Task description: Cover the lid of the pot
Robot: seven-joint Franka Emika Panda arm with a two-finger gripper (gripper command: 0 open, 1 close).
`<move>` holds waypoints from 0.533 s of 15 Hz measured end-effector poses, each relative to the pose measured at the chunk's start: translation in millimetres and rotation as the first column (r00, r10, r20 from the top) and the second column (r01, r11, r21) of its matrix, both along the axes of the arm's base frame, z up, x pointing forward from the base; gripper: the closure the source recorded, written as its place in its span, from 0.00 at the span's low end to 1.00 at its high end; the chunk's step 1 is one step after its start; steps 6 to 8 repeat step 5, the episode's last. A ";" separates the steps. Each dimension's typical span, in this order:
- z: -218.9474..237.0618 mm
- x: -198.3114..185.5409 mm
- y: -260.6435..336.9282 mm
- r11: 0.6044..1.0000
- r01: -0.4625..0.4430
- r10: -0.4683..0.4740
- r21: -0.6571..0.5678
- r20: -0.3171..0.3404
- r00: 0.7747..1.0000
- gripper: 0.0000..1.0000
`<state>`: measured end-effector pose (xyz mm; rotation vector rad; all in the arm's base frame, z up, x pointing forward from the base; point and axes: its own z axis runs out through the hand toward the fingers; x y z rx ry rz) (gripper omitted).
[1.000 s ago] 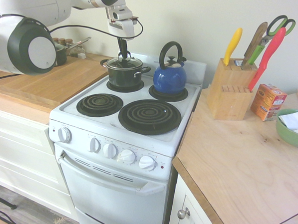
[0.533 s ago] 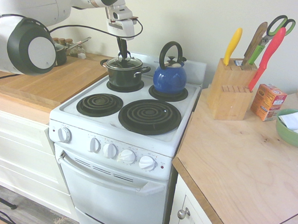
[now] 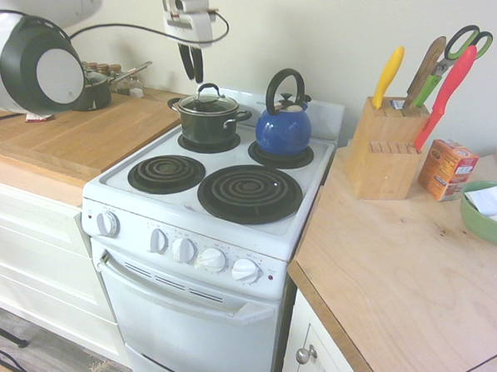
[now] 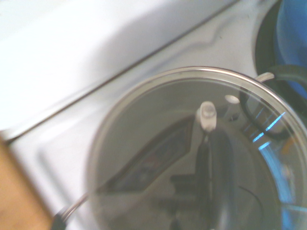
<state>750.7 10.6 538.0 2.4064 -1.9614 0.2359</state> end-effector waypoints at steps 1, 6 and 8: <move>24.6 -10.7 11.4 1.000 -0.020 0.020 0.002 0.011 1.000 0.00; 86.5 -47.9 70.2 0.991 -0.130 0.130 -0.003 0.025 0.991 0.00; 86.5 -47.9 70.2 0.991 -0.130 0.130 -0.003 0.025 0.991 0.00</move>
